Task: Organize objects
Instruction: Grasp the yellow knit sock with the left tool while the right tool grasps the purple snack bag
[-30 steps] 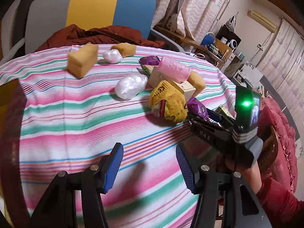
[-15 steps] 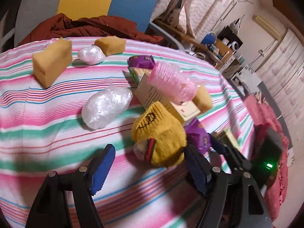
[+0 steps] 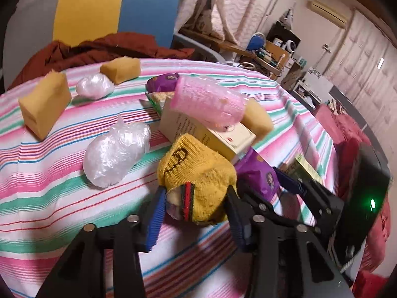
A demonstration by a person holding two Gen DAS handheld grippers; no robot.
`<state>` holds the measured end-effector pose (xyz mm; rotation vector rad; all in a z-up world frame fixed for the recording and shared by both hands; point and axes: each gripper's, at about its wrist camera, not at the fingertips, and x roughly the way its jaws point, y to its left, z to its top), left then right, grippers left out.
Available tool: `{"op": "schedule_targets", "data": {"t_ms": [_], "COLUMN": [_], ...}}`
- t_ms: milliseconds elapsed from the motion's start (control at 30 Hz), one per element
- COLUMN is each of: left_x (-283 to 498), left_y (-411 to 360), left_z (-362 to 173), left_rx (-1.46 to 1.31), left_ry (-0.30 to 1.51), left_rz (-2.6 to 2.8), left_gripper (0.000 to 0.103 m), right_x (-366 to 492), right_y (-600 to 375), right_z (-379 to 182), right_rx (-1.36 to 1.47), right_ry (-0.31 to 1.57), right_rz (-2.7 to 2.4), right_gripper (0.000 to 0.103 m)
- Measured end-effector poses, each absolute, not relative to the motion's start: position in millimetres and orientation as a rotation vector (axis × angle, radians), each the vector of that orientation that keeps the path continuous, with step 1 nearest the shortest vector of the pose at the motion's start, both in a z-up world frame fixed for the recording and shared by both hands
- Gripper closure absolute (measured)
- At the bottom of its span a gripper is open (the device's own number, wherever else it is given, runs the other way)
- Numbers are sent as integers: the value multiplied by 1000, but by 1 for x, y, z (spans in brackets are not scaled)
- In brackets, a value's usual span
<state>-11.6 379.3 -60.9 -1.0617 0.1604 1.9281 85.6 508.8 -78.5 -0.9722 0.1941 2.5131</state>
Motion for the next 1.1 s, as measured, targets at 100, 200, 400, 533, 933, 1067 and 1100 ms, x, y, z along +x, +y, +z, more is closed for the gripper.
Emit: {"op": "schedule_targets", "data": {"t_ms": [100, 200, 400, 533, 933, 1067, 1100], "left_x": [-6, -2, 4, 5, 5, 6, 6], "left_y": [370, 355, 321, 294, 214, 202, 200], "left_z": [-62, -65, -68, -69, -76, -80, -81], "left_rx": [-1044, -1054, -1064, -1078, -1081, -1090, -1089], "left_ry": [161, 125, 38, -50, -236, -263, -263], "left_rz": [1928, 1934, 1964, 1981, 2007, 2006, 2006], "left_gripper": [59, 61, 62, 62, 63, 63, 63], "right_x": [85, 85, 84, 85, 90, 102, 102], "right_y": [509, 508, 505, 502, 495, 489, 485], "right_z": [-79, -78, -78, -77, -72, -72, -71], "right_rx": [-970, -969, -964, -949, -956, -943, -946], "right_ry": [189, 180, 145, 109, 138, 295, 303], "right_rz": [2511, 2507, 2487, 2464, 2453, 2464, 2473], "right_gripper": [41, 41, 41, 43, 48, 48, 48]}}
